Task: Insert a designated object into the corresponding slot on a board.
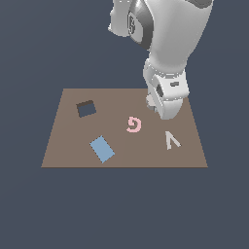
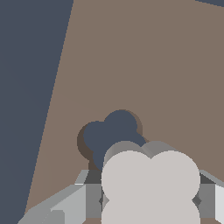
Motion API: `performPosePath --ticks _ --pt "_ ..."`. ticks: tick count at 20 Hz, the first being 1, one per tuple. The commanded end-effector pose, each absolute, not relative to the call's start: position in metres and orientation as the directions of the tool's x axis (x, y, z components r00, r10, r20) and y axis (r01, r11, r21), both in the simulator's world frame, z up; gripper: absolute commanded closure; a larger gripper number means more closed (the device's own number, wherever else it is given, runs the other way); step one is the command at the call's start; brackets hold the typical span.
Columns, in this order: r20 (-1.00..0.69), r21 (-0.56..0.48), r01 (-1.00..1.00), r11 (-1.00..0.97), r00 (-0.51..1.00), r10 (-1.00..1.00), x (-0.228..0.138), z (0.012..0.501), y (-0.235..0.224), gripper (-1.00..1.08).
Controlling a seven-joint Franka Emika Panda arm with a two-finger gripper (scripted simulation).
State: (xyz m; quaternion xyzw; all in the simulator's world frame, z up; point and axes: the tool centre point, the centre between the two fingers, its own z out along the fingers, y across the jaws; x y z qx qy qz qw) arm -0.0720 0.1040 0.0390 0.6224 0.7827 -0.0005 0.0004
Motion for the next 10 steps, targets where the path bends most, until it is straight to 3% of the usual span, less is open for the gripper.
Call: performPosePath --ticks 1,10 --pt "-0.002 0.000 0.948 0.319 -0.319 0.948 -0.076 0.040 0.108 1.08" --pt "-0.002 -0.001 0.847 0.532 -0.532 0.847 -0.087 0.040 0.116 1.08"
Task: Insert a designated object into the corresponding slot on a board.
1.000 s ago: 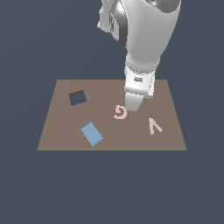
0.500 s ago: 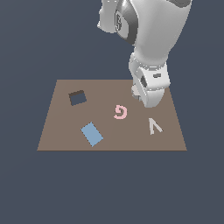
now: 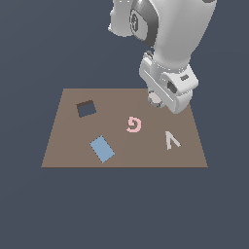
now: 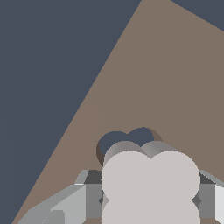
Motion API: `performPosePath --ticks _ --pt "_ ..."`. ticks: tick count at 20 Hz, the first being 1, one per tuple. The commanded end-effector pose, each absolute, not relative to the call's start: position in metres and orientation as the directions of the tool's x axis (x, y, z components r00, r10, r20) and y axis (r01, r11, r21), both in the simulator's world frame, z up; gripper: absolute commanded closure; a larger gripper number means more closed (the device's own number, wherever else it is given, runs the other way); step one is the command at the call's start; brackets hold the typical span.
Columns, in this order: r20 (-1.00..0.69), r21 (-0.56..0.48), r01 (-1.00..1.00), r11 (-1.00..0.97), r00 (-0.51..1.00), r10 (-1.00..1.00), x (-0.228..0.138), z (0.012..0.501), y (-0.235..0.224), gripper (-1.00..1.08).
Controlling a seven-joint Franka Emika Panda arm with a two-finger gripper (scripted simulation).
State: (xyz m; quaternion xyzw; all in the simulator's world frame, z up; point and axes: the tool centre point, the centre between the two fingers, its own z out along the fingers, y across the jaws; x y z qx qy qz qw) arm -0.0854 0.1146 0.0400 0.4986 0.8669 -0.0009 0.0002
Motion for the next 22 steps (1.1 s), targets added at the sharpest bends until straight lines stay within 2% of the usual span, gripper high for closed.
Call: performPosePath --ticks 1,8,19,20,22 --pt "-0.002 -0.001 0.837 0.547 -0.547 0.837 -0.088 0.040 0.116 1.08" --pt "-0.001 -0.002 0.793 0.609 -0.609 0.793 -0.092 0.041 0.117 1.08" --pt "0.000 -0.001 0.789 0.614 -0.614 0.789 -0.092 0.030 0.117 1.08" --pt "0.000 -0.001 0.789 0.614 -0.614 0.789 -0.092 0.030 0.117 -0.92" --pt "0.000 -0.001 0.789 0.614 -0.614 0.789 -0.092 0.030 0.117 -0.92"
